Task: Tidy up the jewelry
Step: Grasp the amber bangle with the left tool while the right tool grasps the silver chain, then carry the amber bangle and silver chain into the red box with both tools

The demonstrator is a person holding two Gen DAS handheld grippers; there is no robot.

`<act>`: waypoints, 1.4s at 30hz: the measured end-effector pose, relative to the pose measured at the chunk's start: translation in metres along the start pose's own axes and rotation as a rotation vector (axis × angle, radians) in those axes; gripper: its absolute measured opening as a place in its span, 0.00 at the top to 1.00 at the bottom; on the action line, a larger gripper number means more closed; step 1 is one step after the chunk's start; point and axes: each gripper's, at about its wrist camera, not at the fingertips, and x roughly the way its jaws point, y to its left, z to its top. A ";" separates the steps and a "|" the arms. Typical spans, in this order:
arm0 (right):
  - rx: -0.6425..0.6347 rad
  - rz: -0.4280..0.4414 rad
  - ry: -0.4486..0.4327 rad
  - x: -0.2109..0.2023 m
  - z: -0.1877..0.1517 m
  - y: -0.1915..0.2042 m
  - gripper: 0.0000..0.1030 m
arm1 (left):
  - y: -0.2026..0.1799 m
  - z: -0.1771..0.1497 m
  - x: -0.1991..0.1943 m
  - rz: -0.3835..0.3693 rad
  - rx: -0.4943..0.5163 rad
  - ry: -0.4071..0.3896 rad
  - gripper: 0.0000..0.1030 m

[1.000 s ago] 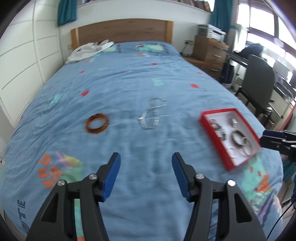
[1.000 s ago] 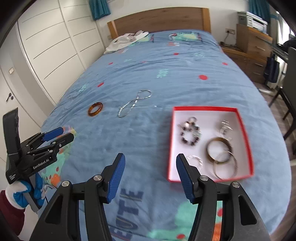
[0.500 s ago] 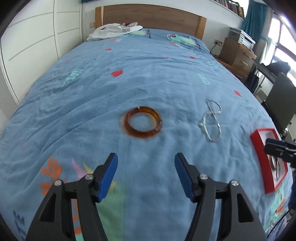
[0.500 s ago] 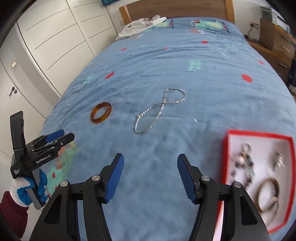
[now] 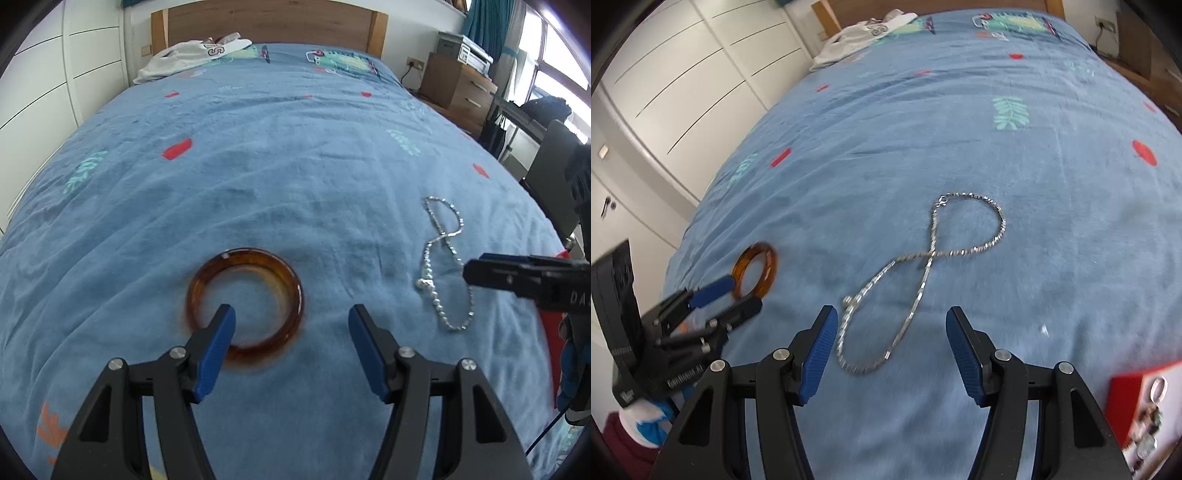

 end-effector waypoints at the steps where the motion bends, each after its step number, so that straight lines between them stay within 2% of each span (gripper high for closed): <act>1: 0.010 0.006 0.004 0.004 0.002 -0.003 0.41 | -0.001 0.001 0.005 0.000 0.003 0.006 0.40; 6: 0.058 0.043 0.017 0.026 0.013 -0.010 0.41 | 0.000 0.000 0.022 -0.001 0.005 0.012 0.43; 10: 0.086 0.061 0.002 0.038 0.023 -0.010 0.40 | 0.003 -0.001 0.024 -0.001 0.009 0.003 0.67; 11: 0.092 0.062 -0.003 0.041 0.025 -0.009 0.44 | 0.003 -0.001 0.024 -0.002 0.012 0.002 0.74; 13: 0.097 0.048 -0.012 0.046 0.029 -0.009 0.60 | 0.003 0.000 0.024 -0.002 0.023 0.001 0.83; 15: 0.106 0.036 -0.010 0.052 0.031 -0.011 0.87 | 0.001 0.000 0.024 0.000 0.040 -0.003 0.89; 17: 0.126 0.055 -0.002 0.055 0.033 -0.015 0.95 | -0.001 0.000 0.023 0.004 0.051 -0.006 0.90; 21: 0.111 0.079 -0.012 0.053 0.030 -0.013 0.95 | 0.000 0.000 0.018 -0.013 0.021 -0.012 0.91; 27: 0.078 0.123 -0.051 0.027 0.018 -0.004 0.96 | -0.002 -0.001 -0.003 -0.036 -0.013 -0.027 0.91; 33: 0.059 0.171 -0.097 -0.017 0.005 0.006 0.96 | -0.013 -0.005 -0.037 -0.055 -0.024 -0.056 0.91; 42: 0.039 0.163 -0.168 -0.094 -0.022 0.015 0.96 | -0.042 -0.016 -0.097 -0.108 -0.019 -0.095 0.91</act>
